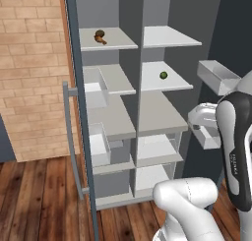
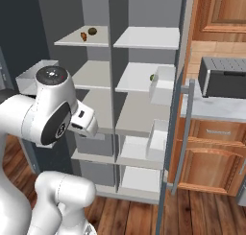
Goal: There's a chicken drumstick in the fridge that needs to be moved to the freezer for freezing. Pick up the chicken drumstick from the fridge, place it on any shelf in the freezer, and close the fridge and freezer doors when done.
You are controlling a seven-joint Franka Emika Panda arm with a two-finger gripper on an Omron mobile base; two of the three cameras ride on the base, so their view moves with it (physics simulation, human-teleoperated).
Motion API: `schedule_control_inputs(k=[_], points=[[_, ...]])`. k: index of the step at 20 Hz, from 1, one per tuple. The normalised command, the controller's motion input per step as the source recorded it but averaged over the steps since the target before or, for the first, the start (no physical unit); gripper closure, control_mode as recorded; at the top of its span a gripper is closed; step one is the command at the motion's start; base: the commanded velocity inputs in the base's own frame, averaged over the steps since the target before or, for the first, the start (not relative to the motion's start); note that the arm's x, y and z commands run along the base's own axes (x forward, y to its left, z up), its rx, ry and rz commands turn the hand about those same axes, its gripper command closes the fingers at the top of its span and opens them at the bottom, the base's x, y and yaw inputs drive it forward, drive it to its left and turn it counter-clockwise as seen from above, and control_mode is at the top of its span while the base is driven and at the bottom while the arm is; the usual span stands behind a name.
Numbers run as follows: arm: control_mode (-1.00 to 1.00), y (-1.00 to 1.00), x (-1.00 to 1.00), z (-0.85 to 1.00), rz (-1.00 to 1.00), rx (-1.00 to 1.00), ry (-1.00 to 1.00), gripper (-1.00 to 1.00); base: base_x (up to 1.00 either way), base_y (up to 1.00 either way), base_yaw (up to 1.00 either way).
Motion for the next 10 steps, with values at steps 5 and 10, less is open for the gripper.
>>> schedule_control_inputs(k=[5,10], points=[[1.0,0.0,0.0,0.0,0.0,0.0,0.0,-1.0,0.0,0.0,0.0],[-1.0,-0.14,-0.08,0.0,0.0,0.0,0.0,-1.0,0.0,0.0,0.0]])
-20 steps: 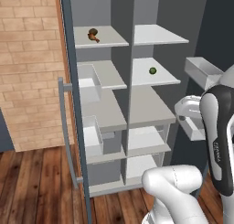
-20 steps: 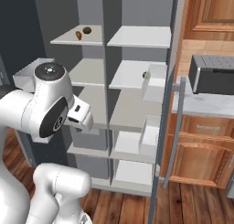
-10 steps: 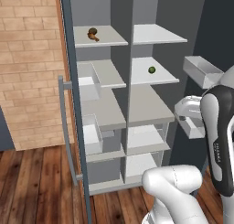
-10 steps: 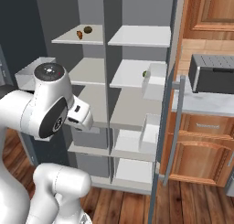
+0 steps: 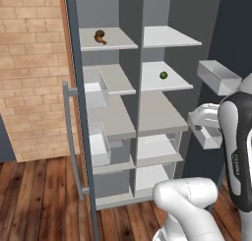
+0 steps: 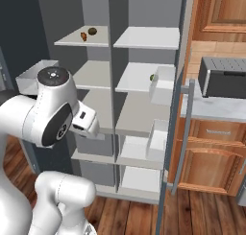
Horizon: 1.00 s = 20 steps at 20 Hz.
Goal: There's a chicken drumstick in the fridge that needs to be moved to the freezer for freezing. Pick up the chicken drumstick from the fridge, place it on any shelf in the freezer, and close the fridge and freezer doors when done.
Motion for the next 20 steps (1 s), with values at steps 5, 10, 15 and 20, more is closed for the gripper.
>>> schedule_control_inputs(k=[5,10,15,20], points=[[-1.0,-0.84,-0.15,0.0,0.0,0.02,-0.02,-1.0,0.0,0.0,0.0],[-1.0,-0.95,-0.17,-0.05,-0.01,0.03,-0.05,-1.0,0.0,0.0,0.0],[-1.0,-0.81,-0.05,-0.2,-0.01,0.01,-0.07,-1.0,0.0,0.0,0.0],[-1.0,-0.64,0.0,-0.15,0.0,0.0,-0.06,-1.0,0.0,0.0,0.0]])
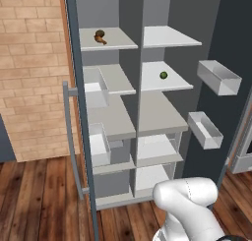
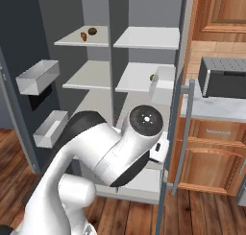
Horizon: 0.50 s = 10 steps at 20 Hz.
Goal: There's a chicken drumstick in the fridge that needs to be moved to the freezer for freezing. Pick up the chicken drumstick from the fridge, place it on any shelf in the freezer, and close the fridge and freezer doors when done.
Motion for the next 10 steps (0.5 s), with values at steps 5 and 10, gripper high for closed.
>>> schedule_control_inputs(k=[5,10], points=[[-1.0,-0.66,0.0,-0.08,0.0,0.01,-0.08,-1.0,0.0,0.0,0.0],[-1.0,-0.84,0.0,-0.11,0.0,0.03,-0.1,-1.0,0.0,0.0,0.0]])
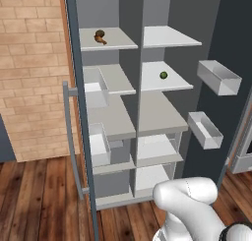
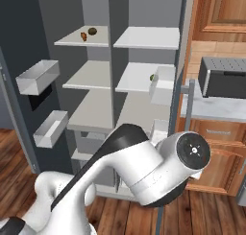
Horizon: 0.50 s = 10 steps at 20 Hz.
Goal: There's a chicken drumstick in the fridge that needs to be moved to the freezer for freezing. Pick up the chicken drumstick from the fridge, place it on any shelf in the freezer, and close the fridge and freezer doors when done.
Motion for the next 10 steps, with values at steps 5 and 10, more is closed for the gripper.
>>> schedule_control_inputs(k=[5,10], points=[[-1.0,-0.44,0.35,-0.24,0.0,0.0,-0.2,-1.0,0.0,0.0,0.0],[-1.0,-0.03,0.4,-0.47,0.1,0.04,-0.32,-1.0,0.0,0.0,0.0]])
